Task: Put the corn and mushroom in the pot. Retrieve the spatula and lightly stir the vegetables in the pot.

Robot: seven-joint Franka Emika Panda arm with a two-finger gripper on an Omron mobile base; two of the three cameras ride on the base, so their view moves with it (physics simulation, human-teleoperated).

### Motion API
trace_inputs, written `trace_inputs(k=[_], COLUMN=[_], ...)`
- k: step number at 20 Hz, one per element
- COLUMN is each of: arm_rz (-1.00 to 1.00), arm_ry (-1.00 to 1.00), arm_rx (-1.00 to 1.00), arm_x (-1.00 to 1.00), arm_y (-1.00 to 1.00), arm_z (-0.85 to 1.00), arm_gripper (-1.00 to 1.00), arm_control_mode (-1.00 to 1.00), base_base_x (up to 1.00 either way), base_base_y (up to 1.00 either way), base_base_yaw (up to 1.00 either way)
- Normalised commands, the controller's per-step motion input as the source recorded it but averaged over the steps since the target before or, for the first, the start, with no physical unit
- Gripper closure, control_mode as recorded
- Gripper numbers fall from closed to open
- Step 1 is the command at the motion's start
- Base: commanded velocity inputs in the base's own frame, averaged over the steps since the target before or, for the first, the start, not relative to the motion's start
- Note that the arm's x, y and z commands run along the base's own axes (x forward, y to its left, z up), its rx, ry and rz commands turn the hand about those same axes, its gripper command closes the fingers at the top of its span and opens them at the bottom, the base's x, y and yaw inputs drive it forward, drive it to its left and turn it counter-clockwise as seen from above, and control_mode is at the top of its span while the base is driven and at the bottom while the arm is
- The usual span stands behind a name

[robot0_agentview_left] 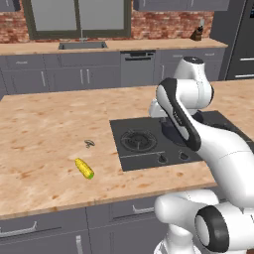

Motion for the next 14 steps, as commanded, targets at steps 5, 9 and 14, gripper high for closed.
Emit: trace_inputs(k=[5,9,14], arm_rz=[0.01,0.0,0.0], arm_ry=[-0.01,-0.03,0.0], arm_rx=[0.0,-0.05,-0.16], arm_x=[-0.3,-0.53,-0.21], arm_y=[0.09,0.57,0.77], arm_z=[-0.04,-0.19,-0.26], arm_gripper=[-1.0,-1.0,-1.0], arm_control_mode=[-1.0,-1.0,-1.0], base_base_x=[0.0,0.0,0.0], base_base_y=[0.0,0.0,0.0], base_base_yaw=[0.0,0.0,0.0])
